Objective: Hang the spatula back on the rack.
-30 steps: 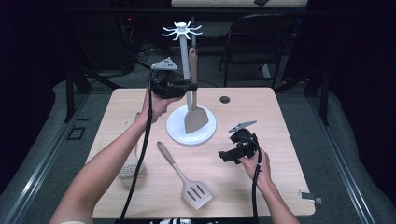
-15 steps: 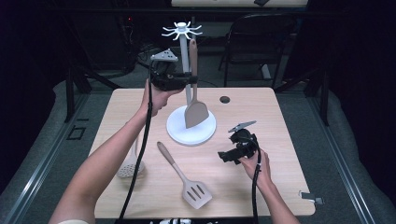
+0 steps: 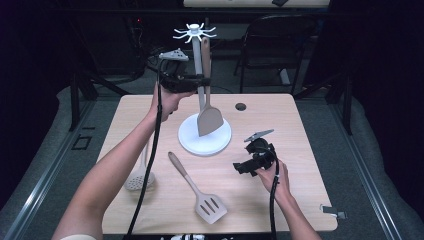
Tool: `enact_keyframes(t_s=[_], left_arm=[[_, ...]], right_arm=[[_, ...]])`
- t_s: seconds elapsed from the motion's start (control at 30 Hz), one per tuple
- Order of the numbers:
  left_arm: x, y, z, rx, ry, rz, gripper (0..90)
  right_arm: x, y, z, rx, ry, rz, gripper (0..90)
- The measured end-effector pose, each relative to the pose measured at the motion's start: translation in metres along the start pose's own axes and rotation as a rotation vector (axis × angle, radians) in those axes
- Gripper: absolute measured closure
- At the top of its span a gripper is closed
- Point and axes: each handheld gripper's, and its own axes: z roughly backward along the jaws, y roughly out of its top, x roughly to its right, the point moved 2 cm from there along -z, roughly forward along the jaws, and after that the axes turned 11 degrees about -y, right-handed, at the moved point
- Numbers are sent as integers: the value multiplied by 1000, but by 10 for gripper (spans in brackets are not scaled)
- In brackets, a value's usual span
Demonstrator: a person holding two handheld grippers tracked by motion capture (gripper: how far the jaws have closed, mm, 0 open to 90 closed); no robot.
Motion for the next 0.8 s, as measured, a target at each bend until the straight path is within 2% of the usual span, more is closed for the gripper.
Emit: enact_keyframes(t_s=[0.23, 0.43, 0.53, 0.8], left_arm=[[-7, -2, 0, 9, 3, 22, 771], [-12, -4, 0, 13, 27, 29, 769], [-14, -5, -1, 14, 52, 24, 769], [-13, -6, -3, 11, 132, -20, 767]], right_arm=[[0, 0, 0, 4, 0, -3, 15], [0, 0, -1, 8, 4, -8, 16], [0, 0, -1, 4, 5, -8, 16], [0, 0, -1, 13, 6, -11, 16]])
